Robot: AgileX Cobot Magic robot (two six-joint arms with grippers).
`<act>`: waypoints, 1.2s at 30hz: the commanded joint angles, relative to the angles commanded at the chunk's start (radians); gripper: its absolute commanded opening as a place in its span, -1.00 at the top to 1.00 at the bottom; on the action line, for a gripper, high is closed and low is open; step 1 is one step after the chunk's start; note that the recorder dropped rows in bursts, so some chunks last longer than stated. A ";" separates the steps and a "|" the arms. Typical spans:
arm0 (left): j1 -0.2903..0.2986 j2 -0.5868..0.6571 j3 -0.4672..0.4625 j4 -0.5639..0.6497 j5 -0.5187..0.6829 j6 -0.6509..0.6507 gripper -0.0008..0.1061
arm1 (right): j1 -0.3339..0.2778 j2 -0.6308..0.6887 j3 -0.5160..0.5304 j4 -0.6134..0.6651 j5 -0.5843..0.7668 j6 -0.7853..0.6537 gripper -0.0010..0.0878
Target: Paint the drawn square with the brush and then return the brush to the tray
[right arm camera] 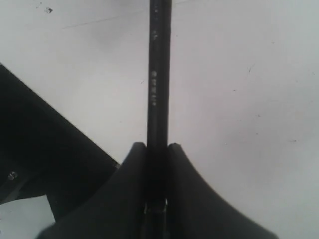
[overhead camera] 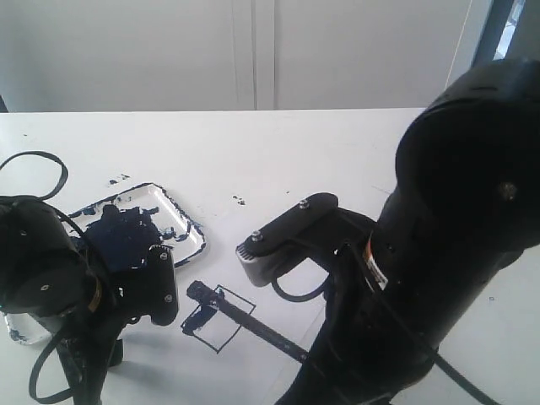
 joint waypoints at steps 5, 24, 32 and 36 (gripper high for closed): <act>0.000 0.000 0.000 0.000 -0.004 0.000 0.08 | -0.058 0.010 0.000 0.031 0.012 -0.044 0.98; 0.000 0.000 0.000 0.000 -0.004 0.000 0.08 | -0.118 0.069 0.000 0.098 0.048 -0.135 0.98; 0.000 0.000 0.000 0.000 -0.002 -0.002 0.08 | -0.118 0.115 0.000 0.088 0.025 -0.135 0.98; 0.000 0.000 0.000 0.000 -0.002 -0.002 0.08 | -0.118 0.119 0.000 0.077 0.008 -0.135 0.98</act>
